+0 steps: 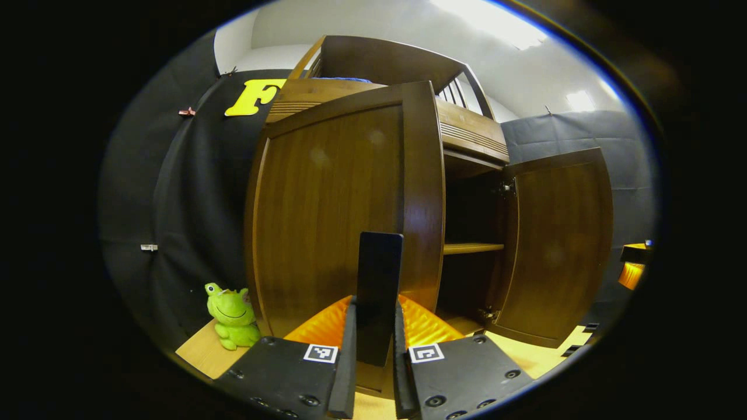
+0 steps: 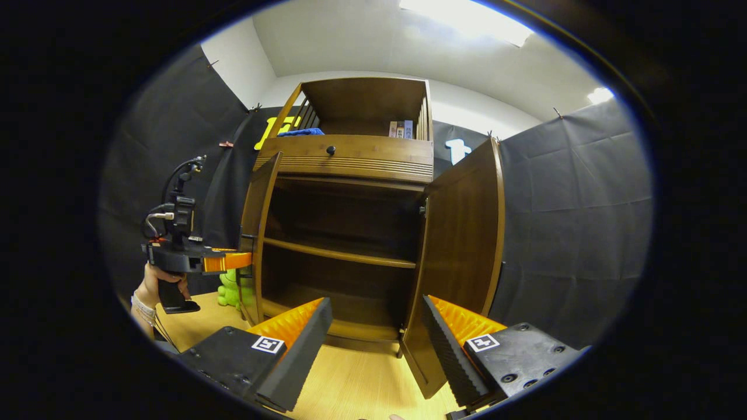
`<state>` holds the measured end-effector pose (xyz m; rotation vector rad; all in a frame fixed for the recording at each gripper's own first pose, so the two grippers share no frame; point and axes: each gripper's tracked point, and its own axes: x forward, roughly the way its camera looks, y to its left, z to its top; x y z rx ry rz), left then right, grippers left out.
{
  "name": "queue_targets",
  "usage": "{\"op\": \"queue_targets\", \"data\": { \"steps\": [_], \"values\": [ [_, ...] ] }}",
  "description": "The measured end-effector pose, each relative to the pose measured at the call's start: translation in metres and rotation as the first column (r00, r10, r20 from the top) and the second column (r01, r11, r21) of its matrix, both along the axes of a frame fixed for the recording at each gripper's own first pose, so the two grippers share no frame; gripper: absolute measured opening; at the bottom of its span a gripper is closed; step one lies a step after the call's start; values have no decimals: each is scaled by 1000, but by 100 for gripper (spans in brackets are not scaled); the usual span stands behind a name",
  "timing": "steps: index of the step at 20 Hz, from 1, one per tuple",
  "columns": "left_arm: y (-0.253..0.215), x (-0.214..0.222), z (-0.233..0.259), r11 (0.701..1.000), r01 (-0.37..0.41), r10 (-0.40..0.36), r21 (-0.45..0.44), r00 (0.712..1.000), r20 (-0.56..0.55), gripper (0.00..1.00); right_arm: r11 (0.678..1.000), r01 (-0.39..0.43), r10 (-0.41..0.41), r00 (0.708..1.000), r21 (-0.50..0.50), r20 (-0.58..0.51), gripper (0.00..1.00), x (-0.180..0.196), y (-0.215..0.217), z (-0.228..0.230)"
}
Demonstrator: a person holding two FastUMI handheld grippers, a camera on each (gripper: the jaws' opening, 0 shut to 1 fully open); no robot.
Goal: Open the right door of the double-door shoe cabinet with the right hand, and open the left door with the left hand.
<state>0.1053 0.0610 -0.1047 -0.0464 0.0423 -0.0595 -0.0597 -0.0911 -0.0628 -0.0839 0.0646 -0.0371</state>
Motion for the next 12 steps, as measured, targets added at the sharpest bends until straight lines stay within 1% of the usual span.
{"op": "queue_targets", "data": {
  "steps": [1, 2, 3, 6, 7, 9, 10, 11, 12],
  "values": [
    [2, -4, -1, 1000, -2, 2, 1, 1000, -1, 31, 1000, 1, -1, 1000, -1, 1, 99, -1, 1, -1],
    [5, -9, 0, 1000, -5, 5, 0, 1000, 3, 30, 1000, -1, 1, 1000, 0, -1, 97, -2, 2, -1],
    [9, -13, 0, 1000, -10, 10, 4, 1000, 3, 30, 1000, -3, 3, 1000, 2, -4, 99, -4, 2, -2],
    [16, -25, 2, 999, -34, 34, 5, 999, 2, 30, 1000, -5, 5, 1000, -7, -2, 99, -10, 0, -2],
    [25, -30, 2, 999, -44, 44, 10, 999, 5, 29, 1000, -1, 1, 1000, -15, 0, 97, -12, -4, -1],
    [35, -41, 3, 997, -76, 76, 18, 997, 7, 31, 1000, 6, -6, 1000, -21, 4, 97, -15, -9, -3],
    [41, -47, 4, 995, -99, 99, 19, 995, 9, 29, 1000, 6, -6, 1000, -17, 3, 95, -15, -11, -3],
    [46, -50, 3, 993, -117, 117, 23, 993, 8, 28, 1000, 4, -4, 1000, -11, 2, 95, -16, -12, -4],
    [52, -55, 4, 991, -134, 134, 27, 991, 8, 28, 1000, 3, -3, 1000, -5, 3, 97, -16, -12, -4]
  ]
}}
